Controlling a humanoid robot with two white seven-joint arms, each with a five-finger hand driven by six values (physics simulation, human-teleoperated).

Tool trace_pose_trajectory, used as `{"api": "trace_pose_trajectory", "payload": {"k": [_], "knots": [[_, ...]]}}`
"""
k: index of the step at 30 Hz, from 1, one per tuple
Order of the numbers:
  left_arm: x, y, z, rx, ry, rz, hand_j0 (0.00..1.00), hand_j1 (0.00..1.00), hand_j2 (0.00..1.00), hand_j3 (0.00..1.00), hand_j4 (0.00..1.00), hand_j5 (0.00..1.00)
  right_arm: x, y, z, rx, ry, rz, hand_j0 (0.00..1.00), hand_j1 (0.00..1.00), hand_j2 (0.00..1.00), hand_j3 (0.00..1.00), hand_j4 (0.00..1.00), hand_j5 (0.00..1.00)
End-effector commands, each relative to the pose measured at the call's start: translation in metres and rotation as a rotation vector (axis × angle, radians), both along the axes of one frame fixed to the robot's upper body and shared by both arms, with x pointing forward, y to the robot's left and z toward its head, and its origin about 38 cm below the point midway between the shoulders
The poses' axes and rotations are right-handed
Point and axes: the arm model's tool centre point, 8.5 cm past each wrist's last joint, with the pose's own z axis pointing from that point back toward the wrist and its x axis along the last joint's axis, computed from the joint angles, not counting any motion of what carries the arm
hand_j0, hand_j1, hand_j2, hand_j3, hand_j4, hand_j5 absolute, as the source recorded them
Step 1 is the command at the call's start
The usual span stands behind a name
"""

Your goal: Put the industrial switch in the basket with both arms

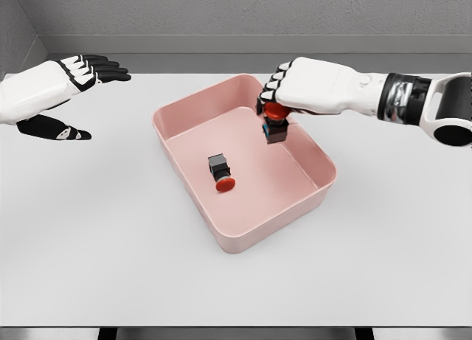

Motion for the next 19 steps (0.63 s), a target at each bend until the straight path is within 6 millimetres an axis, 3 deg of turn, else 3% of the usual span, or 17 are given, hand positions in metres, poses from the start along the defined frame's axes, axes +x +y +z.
{"api": "trace_pose_trajectory", "payload": {"k": [1, 7, 12, 19], "knots": [[0.000, 0.000, 0.001, -0.007, 0.002, 0.001, 1.00, 1.00, 1.00, 1.00, 1.00, 1.00, 0.000, 0.004, 0.000, 0.011, 0.001, 0.007, 0.98, 0.98, 0.98, 0.98, 0.98, 0.98], [0.000, 0.000, 0.001, -0.009, 0.001, 0.001, 1.00, 1.00, 1.00, 1.00, 1.00, 1.00, 0.003, -0.003, 0.001, 0.008, -0.003, -0.012, 1.00, 1.00, 1.00, 1.00, 1.00, 1.00], [0.000, 0.000, 0.001, -0.012, 0.001, -0.001, 1.00, 1.00, 1.00, 1.00, 1.00, 1.00, 0.003, -0.096, 0.003, -0.079, -0.011, -0.200, 1.00, 1.00, 1.00, 1.00, 1.00, 1.00], [0.000, 0.000, 0.001, -0.013, 0.001, 0.000, 1.00, 1.00, 1.00, 1.00, 1.00, 1.00, 0.000, -0.139, -0.006, -0.089, -0.002, -0.288, 1.00, 1.00, 1.00, 1.00, 1.00, 1.00]]}}
